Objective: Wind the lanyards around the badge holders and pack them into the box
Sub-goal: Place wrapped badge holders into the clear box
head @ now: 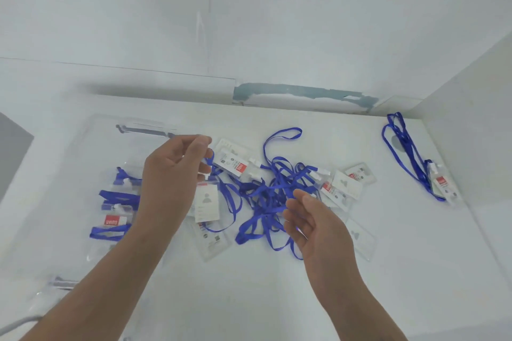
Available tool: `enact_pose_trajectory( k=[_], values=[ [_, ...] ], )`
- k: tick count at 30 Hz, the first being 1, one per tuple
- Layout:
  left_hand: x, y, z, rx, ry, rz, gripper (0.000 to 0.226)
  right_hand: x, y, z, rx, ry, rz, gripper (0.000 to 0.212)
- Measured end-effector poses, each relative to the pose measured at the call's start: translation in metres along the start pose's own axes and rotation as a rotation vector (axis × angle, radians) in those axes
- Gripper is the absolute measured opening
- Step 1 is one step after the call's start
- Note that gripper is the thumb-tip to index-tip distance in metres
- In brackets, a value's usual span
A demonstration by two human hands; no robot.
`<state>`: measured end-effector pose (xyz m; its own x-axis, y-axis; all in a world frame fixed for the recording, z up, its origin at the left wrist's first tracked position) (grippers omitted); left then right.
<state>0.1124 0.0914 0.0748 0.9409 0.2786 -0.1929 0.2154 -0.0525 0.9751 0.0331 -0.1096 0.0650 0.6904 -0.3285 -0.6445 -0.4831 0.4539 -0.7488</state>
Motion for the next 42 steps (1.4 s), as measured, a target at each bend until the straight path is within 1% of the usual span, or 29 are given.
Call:
enact_pose_trajectory(
  k=[4,9,15,19,23,26,29,32,35,37,39,42],
  values=[
    [-0.022,-0.003,0.046,0.008,0.015,-0.011,0.017,0.026,-0.023,-0.048,-0.073,-0.006,-0.010,0.020],
    [-0.045,-0.010,0.086,0.015,-0.016,-0.048,0.017,0.051,-0.040,-0.093,-0.137,-0.005,-0.024,0.021],
    [-0.051,-0.023,0.112,0.081,-0.116,-0.104,0.014,0.073,-0.045,-0.118,-0.284,0.011,-0.023,0.021],
    [-0.056,-0.040,0.130,0.165,-0.234,-0.133,0.012,0.089,-0.050,-0.130,-0.449,0.025,-0.064,0.018],
    [-0.056,-0.063,0.156,0.294,-0.348,-0.193,0.010,0.122,-0.058,-0.144,-0.670,0.043,-0.096,0.014],
    [-0.053,-0.077,0.183,0.379,-0.404,-0.211,0.012,0.161,-0.065,-0.158,-0.894,0.033,-0.164,0.023],
    [-0.045,-0.088,0.212,0.439,-0.407,-0.235,0.013,0.202,-0.074,-0.166,-1.122,0.029,-0.235,0.032],
    [-0.037,-0.097,0.239,0.435,-0.356,-0.238,0.016,0.235,-0.079,-0.172,-1.315,0.012,-0.288,0.050],
    [-0.032,-0.103,0.261,0.457,-0.343,-0.260,0.018,0.257,-0.079,-0.173,-1.527,-0.051,-0.358,0.068],
    [-0.029,-0.107,0.274,0.477,-0.346,-0.263,0.018,0.270,-0.077,-0.173,-1.606,-0.085,-0.397,0.075],
    [-0.027,-0.110,0.283,0.490,-0.337,-0.259,0.019,0.278,-0.076,-0.174,-1.628,-0.089,-0.442,0.077],
    [-0.027,-0.116,0.294,0.512,-0.346,-0.277,0.017,0.290,-0.076,-0.178,-1.617,-0.105,-0.435,0.071]
  ],
)
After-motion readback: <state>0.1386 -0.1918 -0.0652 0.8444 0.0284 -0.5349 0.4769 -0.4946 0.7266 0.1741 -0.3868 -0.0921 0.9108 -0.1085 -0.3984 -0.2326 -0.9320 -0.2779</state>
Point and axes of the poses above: each hand's wrist, its own x-axis towards the middle knuckle, its own z-axis out of the palm, y = z × x, the point moved 2 cm from there along x, towards the middle knuckle, and after that the axes turned 2 degrees about z, right-handed, at the moved point
